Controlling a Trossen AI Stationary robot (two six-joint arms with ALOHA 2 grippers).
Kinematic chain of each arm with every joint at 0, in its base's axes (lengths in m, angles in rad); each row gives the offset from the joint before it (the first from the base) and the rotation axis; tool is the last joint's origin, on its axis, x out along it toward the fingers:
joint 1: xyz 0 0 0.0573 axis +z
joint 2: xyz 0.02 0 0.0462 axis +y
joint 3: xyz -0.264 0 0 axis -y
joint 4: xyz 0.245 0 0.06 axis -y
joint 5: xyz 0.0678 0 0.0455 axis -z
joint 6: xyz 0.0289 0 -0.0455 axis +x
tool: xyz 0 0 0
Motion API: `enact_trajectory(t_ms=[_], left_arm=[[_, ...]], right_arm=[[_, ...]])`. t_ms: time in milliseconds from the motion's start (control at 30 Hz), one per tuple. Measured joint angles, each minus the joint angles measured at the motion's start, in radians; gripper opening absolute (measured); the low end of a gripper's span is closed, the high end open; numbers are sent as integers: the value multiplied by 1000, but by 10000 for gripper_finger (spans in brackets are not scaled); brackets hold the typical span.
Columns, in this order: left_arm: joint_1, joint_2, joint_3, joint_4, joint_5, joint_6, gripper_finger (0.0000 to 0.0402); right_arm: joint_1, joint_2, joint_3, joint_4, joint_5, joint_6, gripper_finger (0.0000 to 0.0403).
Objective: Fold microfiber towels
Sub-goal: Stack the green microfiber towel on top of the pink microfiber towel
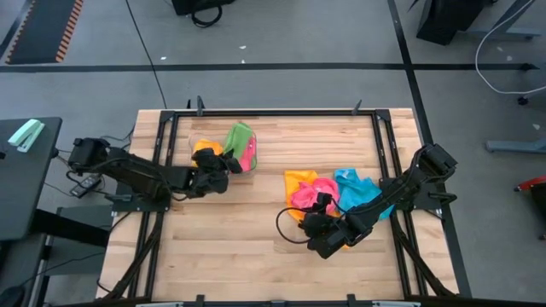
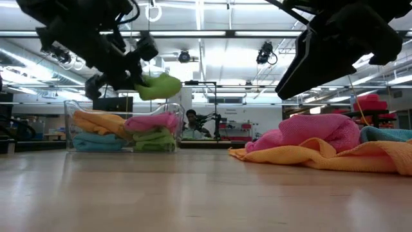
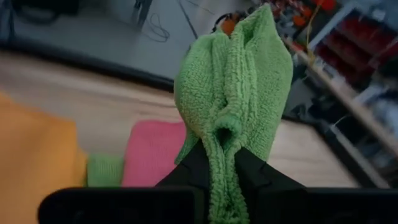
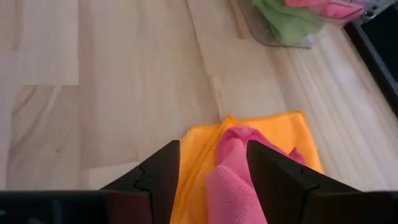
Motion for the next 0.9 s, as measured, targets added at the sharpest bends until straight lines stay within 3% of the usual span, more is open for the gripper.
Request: enact_trajectory(t_ms=[467,900], left_arm=[[20,44,314,-552,0,298,37],[63,390,665,-1120,9,513,39]], right_arm=[[2,0,0,8,-23,78,196],[36,0,1,-22,-33,161,196]])
